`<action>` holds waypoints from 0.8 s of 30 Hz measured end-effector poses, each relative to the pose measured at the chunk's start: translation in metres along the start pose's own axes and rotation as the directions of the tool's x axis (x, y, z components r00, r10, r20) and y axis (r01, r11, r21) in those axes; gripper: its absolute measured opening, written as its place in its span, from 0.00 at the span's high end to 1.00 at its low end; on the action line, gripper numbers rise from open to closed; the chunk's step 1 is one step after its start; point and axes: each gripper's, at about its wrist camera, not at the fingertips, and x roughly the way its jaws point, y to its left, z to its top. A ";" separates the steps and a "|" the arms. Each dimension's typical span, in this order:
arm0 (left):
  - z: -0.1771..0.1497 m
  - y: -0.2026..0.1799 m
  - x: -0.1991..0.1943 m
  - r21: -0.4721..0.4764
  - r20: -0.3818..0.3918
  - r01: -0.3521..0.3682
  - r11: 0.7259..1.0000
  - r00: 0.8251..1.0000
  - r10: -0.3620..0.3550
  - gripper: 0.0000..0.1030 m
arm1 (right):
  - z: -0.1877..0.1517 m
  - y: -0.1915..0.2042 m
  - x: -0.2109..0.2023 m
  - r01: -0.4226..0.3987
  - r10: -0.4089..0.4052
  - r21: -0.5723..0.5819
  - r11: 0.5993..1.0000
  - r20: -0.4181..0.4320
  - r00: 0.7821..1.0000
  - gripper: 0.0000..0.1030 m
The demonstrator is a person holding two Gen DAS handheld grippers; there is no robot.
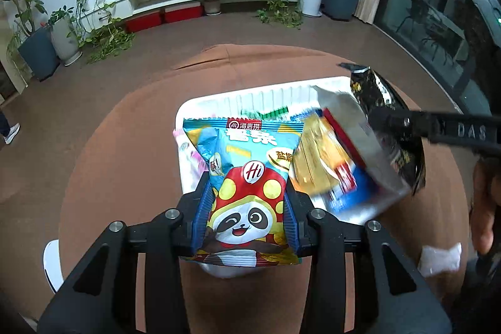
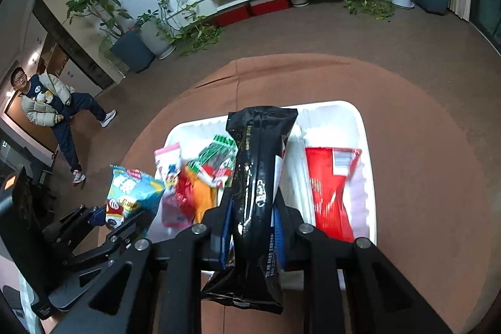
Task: Organize snacks
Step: 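Place chip bag in tray with left gripper while right gripper places black packet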
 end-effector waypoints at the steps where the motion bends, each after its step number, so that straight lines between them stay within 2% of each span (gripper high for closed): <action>1: 0.004 -0.001 0.007 -0.003 -0.006 -0.009 1.000 1.000 0.009 0.63 | 0.003 -0.001 0.006 0.005 -0.005 0.000 1.000 -0.007 1.000 0.77; 5: 0.009 -0.006 0.031 -0.025 -0.026 -0.028 0.999 0.999 0.027 0.63 | 0.007 -0.003 0.027 0.013 -0.013 0.003 1.000 -0.036 0.999 0.76; 9: 0.009 -0.009 0.048 -0.003 -0.024 -0.048 0.999 0.999 0.048 0.63 | 0.011 0.002 0.041 0.015 -0.016 -0.018 1.000 -0.044 0.999 0.76; 14: 0.009 -0.016 0.058 0.006 -0.012 -0.070 0.998 0.997 0.070 0.59 | 0.010 0.005 0.058 0.059 -0.063 -0.061 0.996 -0.068 0.996 0.72; 15: 0.010 -0.015 0.061 0.006 -0.011 -0.073 0.997 0.997 0.073 0.55 | 0.010 0.005 0.057 0.060 -0.064 -0.064 0.996 -0.064 0.996 0.71; 16: 0.010 -0.014 0.063 0.000 -0.014 -0.073 0.997 0.997 0.073 0.50 | 0.010 0.005 0.055 0.059 -0.063 -0.068 0.996 -0.064 0.996 0.69; 18: 0.010 -0.010 0.062 -0.015 -0.010 -0.070 0.997 0.998 0.070 0.43 | 0.011 0.005 0.050 0.046 -0.050 -0.065 0.997 -0.058 0.997 0.53; 20: 0.009 -0.008 0.057 -0.024 0.000 -0.074 0.997 0.997 0.074 0.37 | 0.013 0.005 0.041 0.045 -0.047 -0.068 0.997 -0.035 0.998 0.43; 24: 0.008 -0.012 0.040 -0.011 0.027 -0.089 0.996 0.996 0.089 0.29 | 0.015 0.009 0.024 0.056 -0.056 -0.082 0.995 0.001 0.998 0.34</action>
